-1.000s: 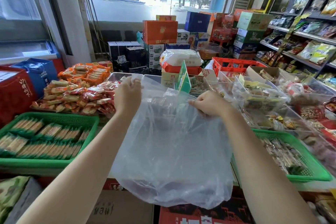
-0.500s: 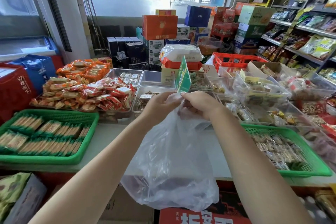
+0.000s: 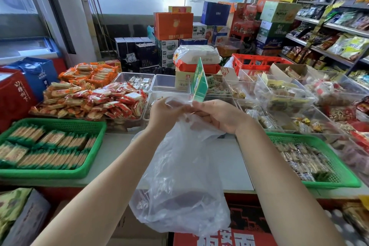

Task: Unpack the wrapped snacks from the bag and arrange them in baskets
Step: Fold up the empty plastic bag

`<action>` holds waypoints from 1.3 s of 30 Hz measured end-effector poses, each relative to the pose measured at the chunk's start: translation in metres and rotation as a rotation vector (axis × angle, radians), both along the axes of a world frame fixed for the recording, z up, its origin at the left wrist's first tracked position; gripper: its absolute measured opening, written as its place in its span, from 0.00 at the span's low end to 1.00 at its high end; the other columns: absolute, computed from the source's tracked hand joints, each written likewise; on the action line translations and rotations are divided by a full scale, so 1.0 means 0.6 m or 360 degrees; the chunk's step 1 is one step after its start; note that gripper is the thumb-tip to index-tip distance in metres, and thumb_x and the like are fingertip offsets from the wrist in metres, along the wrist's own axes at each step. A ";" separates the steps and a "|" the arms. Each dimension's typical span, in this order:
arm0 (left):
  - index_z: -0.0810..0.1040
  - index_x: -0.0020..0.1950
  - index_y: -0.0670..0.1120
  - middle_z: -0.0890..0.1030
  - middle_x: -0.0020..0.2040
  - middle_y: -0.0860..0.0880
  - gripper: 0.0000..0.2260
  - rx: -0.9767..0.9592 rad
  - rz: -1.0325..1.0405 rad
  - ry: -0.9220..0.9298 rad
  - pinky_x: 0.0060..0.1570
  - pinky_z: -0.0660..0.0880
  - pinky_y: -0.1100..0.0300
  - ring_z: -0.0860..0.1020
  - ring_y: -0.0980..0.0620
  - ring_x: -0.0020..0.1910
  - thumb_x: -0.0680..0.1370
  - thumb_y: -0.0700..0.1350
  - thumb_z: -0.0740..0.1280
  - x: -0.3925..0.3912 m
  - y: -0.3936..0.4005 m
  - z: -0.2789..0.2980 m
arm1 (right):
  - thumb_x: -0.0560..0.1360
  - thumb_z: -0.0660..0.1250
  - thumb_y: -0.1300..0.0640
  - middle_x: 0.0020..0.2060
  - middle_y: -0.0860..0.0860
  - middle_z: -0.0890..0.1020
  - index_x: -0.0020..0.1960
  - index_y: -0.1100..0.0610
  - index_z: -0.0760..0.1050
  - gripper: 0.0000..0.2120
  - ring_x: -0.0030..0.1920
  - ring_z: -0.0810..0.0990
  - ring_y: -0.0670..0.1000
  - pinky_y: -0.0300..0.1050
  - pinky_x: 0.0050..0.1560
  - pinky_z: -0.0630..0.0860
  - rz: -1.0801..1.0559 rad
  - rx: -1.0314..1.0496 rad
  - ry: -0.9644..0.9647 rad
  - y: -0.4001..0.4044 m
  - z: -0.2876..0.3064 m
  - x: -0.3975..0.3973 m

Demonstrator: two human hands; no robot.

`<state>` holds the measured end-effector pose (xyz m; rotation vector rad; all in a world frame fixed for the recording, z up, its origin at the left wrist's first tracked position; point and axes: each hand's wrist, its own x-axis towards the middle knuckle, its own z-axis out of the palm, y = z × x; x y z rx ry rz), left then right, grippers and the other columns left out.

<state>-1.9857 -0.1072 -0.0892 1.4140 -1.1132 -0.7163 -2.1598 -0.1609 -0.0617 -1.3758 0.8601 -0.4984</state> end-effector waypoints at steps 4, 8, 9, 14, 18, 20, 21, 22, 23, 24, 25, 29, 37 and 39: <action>0.80 0.36 0.45 0.80 0.31 0.51 0.09 -0.0031 0.0156 0.0100 0.29 0.74 0.68 0.76 0.63 0.24 0.72 0.44 0.78 -0.003 -0.006 -0.004 | 0.68 0.78 0.47 0.44 0.55 0.86 0.52 0.63 0.83 0.22 0.43 0.83 0.52 0.46 0.49 0.79 0.0013 -0.0431 0.0489 -0.001 0.002 -0.024; 0.82 0.43 0.40 0.82 0.35 0.48 0.13 -0.0005 0.0299 0.0201 0.44 0.81 0.52 0.79 0.52 0.33 0.73 0.49 0.78 0.004 -0.013 -0.013 | 0.70 0.78 0.50 0.39 0.55 0.86 0.50 0.67 0.81 0.20 0.37 0.82 0.50 0.46 0.43 0.79 -0.0191 -0.0532 0.0555 -0.001 -0.005 -0.044; 0.82 0.45 0.40 0.83 0.37 0.47 0.14 0.0025 0.0266 0.0199 0.47 0.81 0.48 0.81 0.50 0.36 0.72 0.50 0.78 0.004 -0.015 -0.014 | 0.70 0.78 0.51 0.36 0.55 0.85 0.50 0.68 0.81 0.20 0.34 0.81 0.49 0.45 0.39 0.78 -0.0276 -0.0557 0.0499 0.000 -0.009 -0.044; 0.80 0.53 0.50 0.84 0.47 0.50 0.22 0.0217 -0.0281 -0.0036 0.47 0.80 0.57 0.83 0.51 0.48 0.65 0.59 0.79 -0.020 0.000 0.010 | 0.70 0.79 0.51 0.31 0.53 0.80 0.47 0.65 0.80 0.18 0.28 0.76 0.48 0.41 0.29 0.73 -0.0521 -0.0645 0.0295 0.008 -0.014 -0.023; 0.82 0.52 0.48 0.85 0.49 0.46 0.22 0.0251 -0.0399 0.0056 0.50 0.80 0.53 0.83 0.46 0.50 0.64 0.54 0.83 -0.020 -0.003 0.006 | 0.71 0.78 0.52 0.30 0.52 0.81 0.47 0.62 0.79 0.15 0.29 0.76 0.48 0.40 0.31 0.74 -0.0588 -0.0602 0.0188 0.007 -0.012 -0.026; 0.82 0.49 0.45 0.85 0.45 0.45 0.13 0.0210 -0.0254 0.0111 0.47 0.80 0.54 0.83 0.47 0.45 0.70 0.48 0.80 -0.014 -0.007 0.004 | 0.71 0.77 0.51 0.32 0.52 0.82 0.46 0.63 0.80 0.15 0.32 0.77 0.49 0.42 0.36 0.75 -0.0640 -0.0538 0.0068 0.005 -0.013 -0.037; 0.82 0.47 0.45 0.84 0.43 0.47 0.11 0.0204 -0.0205 0.0132 0.45 0.79 0.56 0.82 0.50 0.41 0.71 0.49 0.79 -0.009 -0.009 0.003 | 0.71 0.77 0.51 0.34 0.52 0.83 0.44 0.62 0.80 0.14 0.34 0.79 0.50 0.44 0.38 0.77 -0.0663 -0.0513 0.0016 0.003 -0.014 -0.044; 0.82 0.46 0.45 0.84 0.40 0.48 0.10 0.0205 -0.0182 0.0154 0.42 0.78 0.58 0.81 0.52 0.39 0.72 0.50 0.78 -0.005 -0.011 0.003 | 0.71 0.76 0.51 0.36 0.52 0.84 0.43 0.60 0.81 0.12 0.36 0.80 0.51 0.46 0.41 0.78 -0.0696 -0.0501 0.0006 0.002 -0.014 -0.051; 0.83 0.46 0.45 0.84 0.39 0.48 0.11 0.0213 -0.0170 0.0174 0.41 0.77 0.59 0.80 0.52 0.37 0.73 0.51 0.76 0.000 -0.013 0.003 | 0.72 0.76 0.52 0.37 0.51 0.84 0.41 0.57 0.81 0.09 0.38 0.81 0.51 0.47 0.43 0.79 -0.0751 -0.0511 0.0021 -0.002 -0.015 -0.058; 0.83 0.47 0.45 0.84 0.38 0.48 0.10 0.0221 -0.0156 0.0194 0.39 0.77 0.60 0.80 0.53 0.36 0.75 0.51 0.75 0.005 -0.015 0.000 | 0.74 0.75 0.52 0.36 0.51 0.84 0.40 0.55 0.81 0.08 0.38 0.81 0.51 0.46 0.43 0.78 -0.0855 -0.0564 0.0097 -0.008 -0.017 -0.065; 0.83 0.47 0.44 0.84 0.38 0.49 0.09 0.0226 -0.0103 0.0214 0.36 0.76 0.62 0.80 0.54 0.34 0.76 0.50 0.74 0.011 -0.018 -0.002 | 0.76 0.73 0.54 0.35 0.50 0.83 0.40 0.56 0.80 0.08 0.37 0.80 0.51 0.44 0.40 0.77 -0.1022 -0.0687 0.0275 -0.013 -0.020 -0.073; 0.83 0.45 0.49 0.83 0.37 0.49 0.05 0.0136 0.0443 0.0314 0.41 0.77 0.53 0.77 0.52 0.34 0.78 0.49 0.72 0.034 -0.026 -0.002 | 0.82 0.60 0.58 0.38 0.54 0.77 0.50 0.60 0.75 0.07 0.39 0.75 0.55 0.46 0.37 0.68 -0.1839 -0.1127 0.1039 -0.024 -0.030 -0.106; 0.81 0.49 0.43 0.84 0.43 0.45 0.10 0.0116 0.0066 0.0105 0.45 0.80 0.53 0.80 0.50 0.39 0.83 0.47 0.64 -0.023 -0.029 0.046 | 0.79 0.63 0.63 0.30 0.55 0.79 0.44 0.65 0.74 0.06 0.25 0.79 0.44 0.37 0.25 0.74 -0.1108 -0.0755 0.0378 0.044 0.013 -0.016; 0.82 0.52 0.42 0.84 0.44 0.46 0.10 0.0149 -0.0139 0.0188 0.43 0.79 0.58 0.82 0.50 0.40 0.84 0.45 0.63 -0.042 -0.026 0.053 | 0.80 0.64 0.61 0.34 0.60 0.84 0.49 0.68 0.77 0.09 0.32 0.85 0.54 0.49 0.35 0.83 -0.0854 -0.0531 0.0148 0.060 0.022 0.010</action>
